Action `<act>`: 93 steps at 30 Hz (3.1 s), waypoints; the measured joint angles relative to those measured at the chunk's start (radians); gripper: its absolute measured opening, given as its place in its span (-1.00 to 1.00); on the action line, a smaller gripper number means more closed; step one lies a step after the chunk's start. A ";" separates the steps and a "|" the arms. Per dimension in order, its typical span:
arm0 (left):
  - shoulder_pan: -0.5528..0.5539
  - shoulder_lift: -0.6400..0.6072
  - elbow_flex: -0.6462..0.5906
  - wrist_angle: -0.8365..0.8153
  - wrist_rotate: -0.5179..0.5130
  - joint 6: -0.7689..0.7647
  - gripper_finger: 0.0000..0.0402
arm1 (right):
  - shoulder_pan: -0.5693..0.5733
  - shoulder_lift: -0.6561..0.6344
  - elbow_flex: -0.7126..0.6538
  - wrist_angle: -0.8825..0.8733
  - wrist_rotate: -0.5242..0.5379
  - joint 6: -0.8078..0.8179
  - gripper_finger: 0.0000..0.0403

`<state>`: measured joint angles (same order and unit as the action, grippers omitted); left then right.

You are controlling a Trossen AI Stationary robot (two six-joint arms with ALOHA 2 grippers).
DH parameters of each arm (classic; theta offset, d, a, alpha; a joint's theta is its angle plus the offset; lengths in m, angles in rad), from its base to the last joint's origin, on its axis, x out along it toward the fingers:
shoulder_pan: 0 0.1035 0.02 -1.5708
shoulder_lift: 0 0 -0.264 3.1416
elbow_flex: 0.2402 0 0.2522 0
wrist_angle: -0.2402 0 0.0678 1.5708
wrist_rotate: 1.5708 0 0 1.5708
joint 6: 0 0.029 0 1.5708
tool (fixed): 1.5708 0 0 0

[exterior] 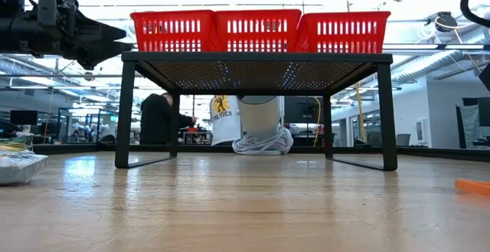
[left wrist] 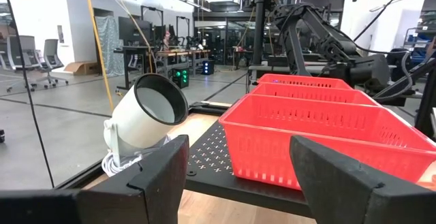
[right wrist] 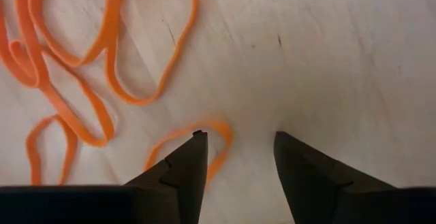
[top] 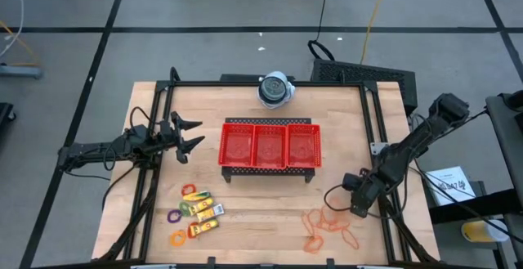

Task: Pick & Place Office Desk Supplies
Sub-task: Put the orange rubber band into the right red bin

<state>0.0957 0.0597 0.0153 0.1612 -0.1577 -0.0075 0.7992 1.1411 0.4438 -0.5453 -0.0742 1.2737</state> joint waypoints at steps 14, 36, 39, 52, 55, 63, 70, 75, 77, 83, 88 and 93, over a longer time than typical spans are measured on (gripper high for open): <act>0.000 0.000 0.000 0.000 0.000 0.000 0.33 | 0.048 0.100 -0.002 -0.067 0.078 0.046 -0.53; 0.000 0.000 0.000 0.000 0.000 0.000 0.33 | 0.047 -0.035 -0.002 -0.059 0.298 0.046 -1.00; 0.000 0.000 0.000 0.000 0.000 0.000 0.33 | 0.044 -0.088 -0.007 -0.072 0.407 0.042 -1.00; 0.000 0.000 0.000 -0.001 0.000 0.000 0.33 | 0.044 -0.255 -0.006 0.015 0.543 -0.091 -1.00; 0.000 0.000 0.000 -0.001 0.000 0.000 0.33 | 0.044 -0.263 -0.010 0.172 0.556 -0.175 -0.96; 0.000 0.000 0.000 -0.001 0.000 0.000 0.33 | 0.044 -0.232 -0.217 0.928 0.574 -0.460 -0.48; 0.000 0.000 0.000 -0.002 0.000 0.000 0.33 | 0.044 -0.236 -0.313 0.848 0.484 -0.393 -0.21; 0.000 0.000 0.000 -0.001 0.000 0.000 0.33 | 0.045 -0.229 -0.313 0.746 0.402 -0.337 -0.25; 0.000 0.000 0.000 -0.001 0.000 0.000 0.33 | 0.045 -0.219 -0.312 0.738 0.366 -0.343 -0.27; 0.000 0.000 0.000 -0.001 0.000 0.000 0.33 | 0.044 -0.151 -0.306 0.676 0.305 -0.334 -0.36; 0.000 0.000 0.000 -0.001 0.000 0.000 0.33 | 0.045 -0.097 -0.306 0.627 0.328 -0.379 -0.48; 0.000 0.000 0.000 -0.001 0.000 0.000 0.33 | 0.045 -0.103 -0.307 0.635 0.386 -0.428 -0.61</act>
<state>0.0959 0.0597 0.0154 0.1604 -0.1581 -0.0075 0.8444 1.0385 0.1364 0.0897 0.3113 0.8458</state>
